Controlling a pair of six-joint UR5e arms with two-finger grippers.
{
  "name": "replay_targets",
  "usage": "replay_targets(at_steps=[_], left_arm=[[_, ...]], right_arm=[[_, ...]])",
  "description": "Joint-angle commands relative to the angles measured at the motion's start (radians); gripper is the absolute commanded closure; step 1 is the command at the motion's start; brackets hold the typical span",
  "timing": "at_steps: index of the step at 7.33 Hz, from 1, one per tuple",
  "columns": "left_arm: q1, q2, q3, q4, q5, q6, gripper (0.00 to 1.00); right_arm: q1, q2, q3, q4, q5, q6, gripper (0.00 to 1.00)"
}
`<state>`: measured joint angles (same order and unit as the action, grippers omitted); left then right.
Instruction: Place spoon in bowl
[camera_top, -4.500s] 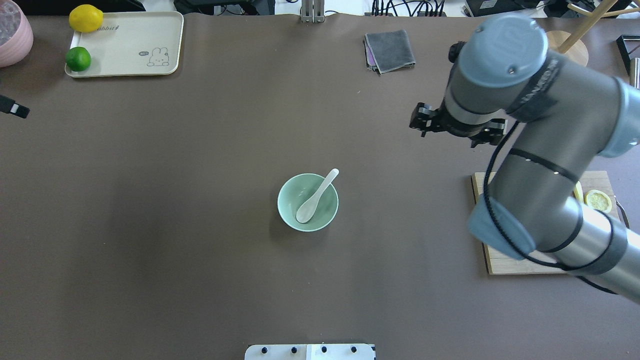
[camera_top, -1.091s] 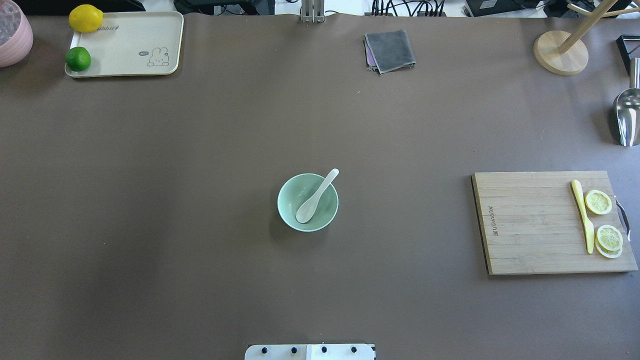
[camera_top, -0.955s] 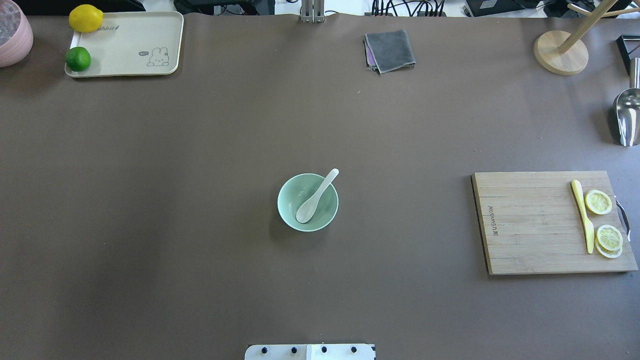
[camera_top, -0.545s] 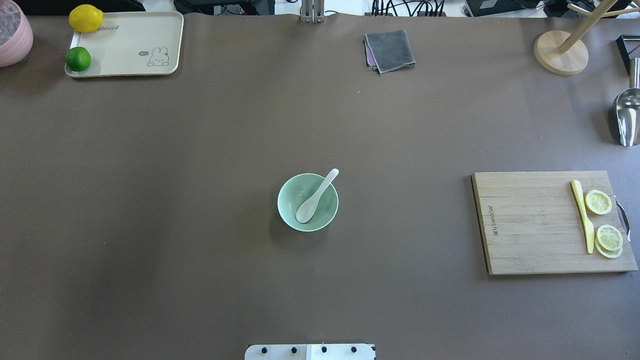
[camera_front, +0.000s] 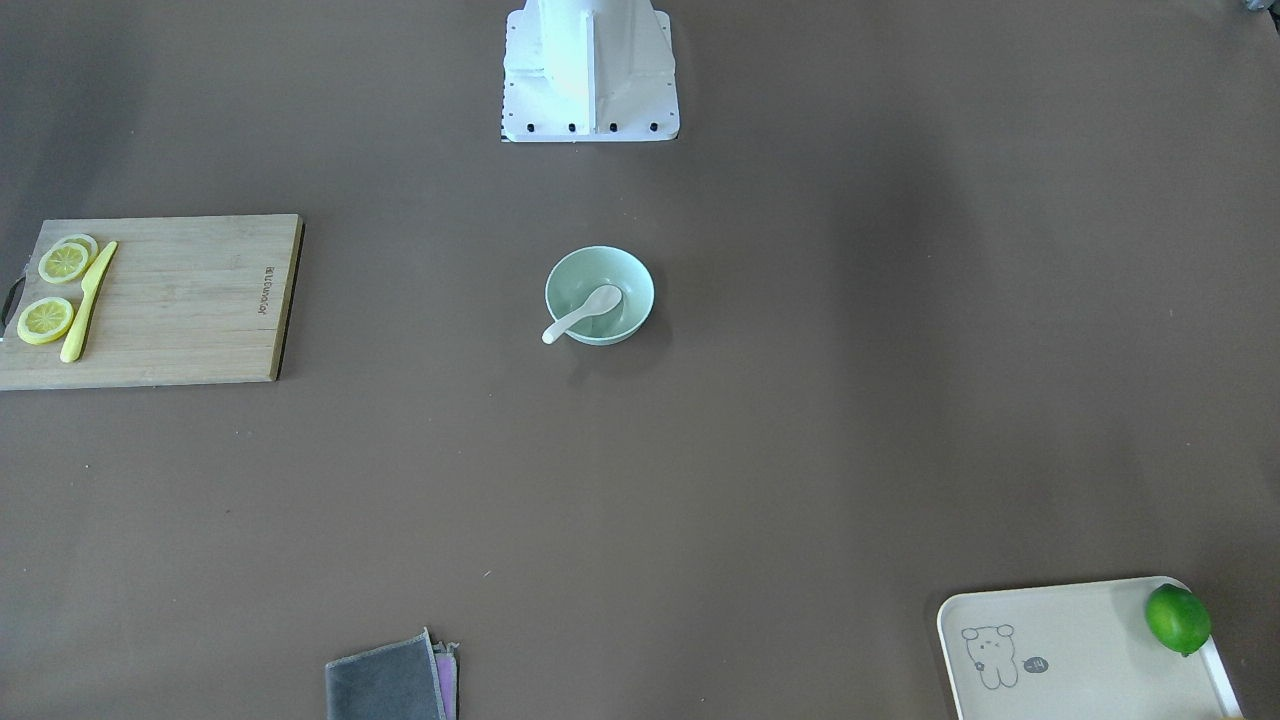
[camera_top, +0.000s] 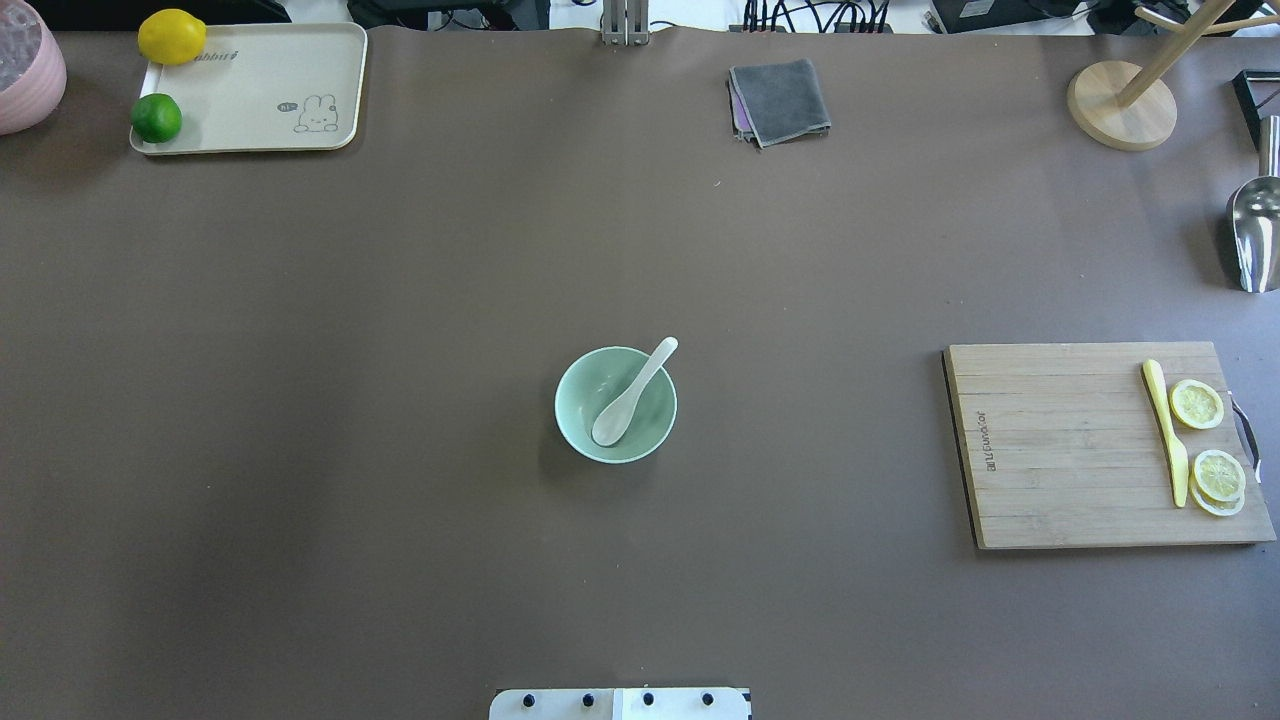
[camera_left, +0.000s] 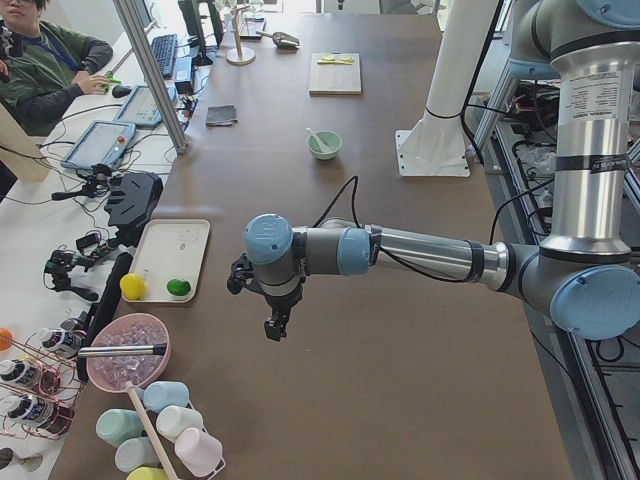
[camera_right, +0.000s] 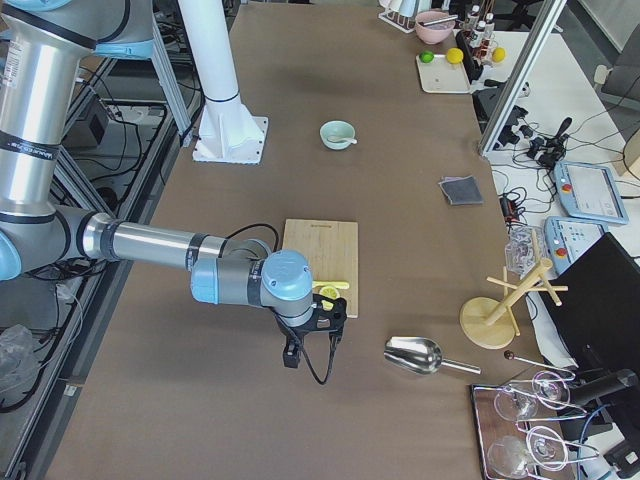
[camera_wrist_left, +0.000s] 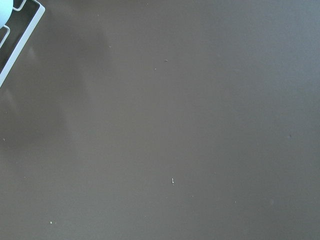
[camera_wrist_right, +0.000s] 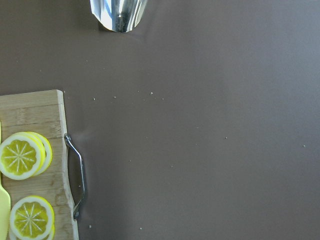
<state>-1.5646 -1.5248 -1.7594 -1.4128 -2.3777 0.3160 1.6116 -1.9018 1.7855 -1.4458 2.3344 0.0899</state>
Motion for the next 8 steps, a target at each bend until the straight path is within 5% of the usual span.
replay_targets(at_steps=[1, 8], left_arm=[[0.000, 0.000, -0.003, 0.000, 0.000, 0.000, 0.01], [0.000, 0.000, -0.005, 0.000, 0.000, 0.000, 0.01]], right_arm=[[-0.001, 0.000, -0.009, 0.004, 0.000, 0.001, 0.00], [-0.004, -0.002, -0.009, 0.007, 0.022, 0.001, 0.00]])
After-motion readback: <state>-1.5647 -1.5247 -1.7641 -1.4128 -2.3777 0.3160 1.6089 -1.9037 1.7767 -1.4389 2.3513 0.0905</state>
